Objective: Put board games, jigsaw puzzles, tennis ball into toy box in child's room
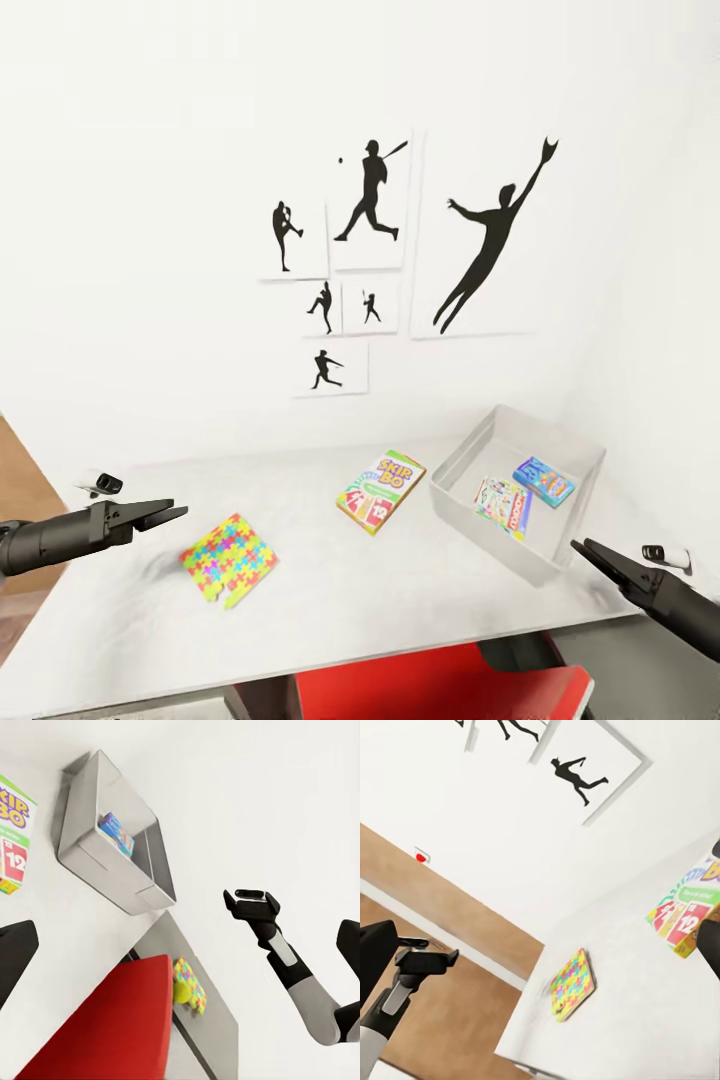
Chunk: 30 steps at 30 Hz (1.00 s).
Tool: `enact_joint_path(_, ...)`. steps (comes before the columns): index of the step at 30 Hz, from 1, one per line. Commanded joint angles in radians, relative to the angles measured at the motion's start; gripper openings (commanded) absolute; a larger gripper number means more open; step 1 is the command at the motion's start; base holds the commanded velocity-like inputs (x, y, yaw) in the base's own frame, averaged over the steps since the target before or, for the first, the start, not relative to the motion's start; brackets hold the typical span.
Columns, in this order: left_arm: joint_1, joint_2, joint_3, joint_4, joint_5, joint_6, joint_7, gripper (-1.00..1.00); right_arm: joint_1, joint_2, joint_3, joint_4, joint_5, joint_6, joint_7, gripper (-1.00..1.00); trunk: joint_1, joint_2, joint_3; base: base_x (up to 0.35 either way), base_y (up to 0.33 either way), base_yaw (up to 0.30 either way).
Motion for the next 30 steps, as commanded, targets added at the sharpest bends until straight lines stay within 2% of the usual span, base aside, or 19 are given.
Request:
enact_joint_path(1,-0.001,0.0,0.0,0.0,-0.001,0.011,-0.004,1.0,-0.001,0.0,0.0,0.0,-0.004,0.007,0.0,1.0,0.001,-0.002,-0.001,-0.073,0.027,0.0)
enact_joint_path(14,-0.001,0.0,0.0,0.0,-0.001,0.011,-0.004,1.0,-0.001,0.0,0.001,0.001,-0.004,0.006,-0.002,1.0,0.001,-0.002,0.005,-0.017,0.006,-0.017)
enact_joint_path(21,-0.001,0.001,0.0,0.0,-0.001,0.011,-0.004,1.0,-0.001,0.0,0.001,0.001,-0.005,0.006,-0.002,1.0,0.001,-0.002,0.005,-0.03,0.017,-0.2)
enact_joint_path(30,-0.001,0.001,0.0,0.0,-0.001,0.011,-0.004,1.0,-0.001,0.0,0.002,0.001,-0.005,0.006,-0.003,1.0,0.001,-0.002,0.005,-0.147,0.116,-0.266)
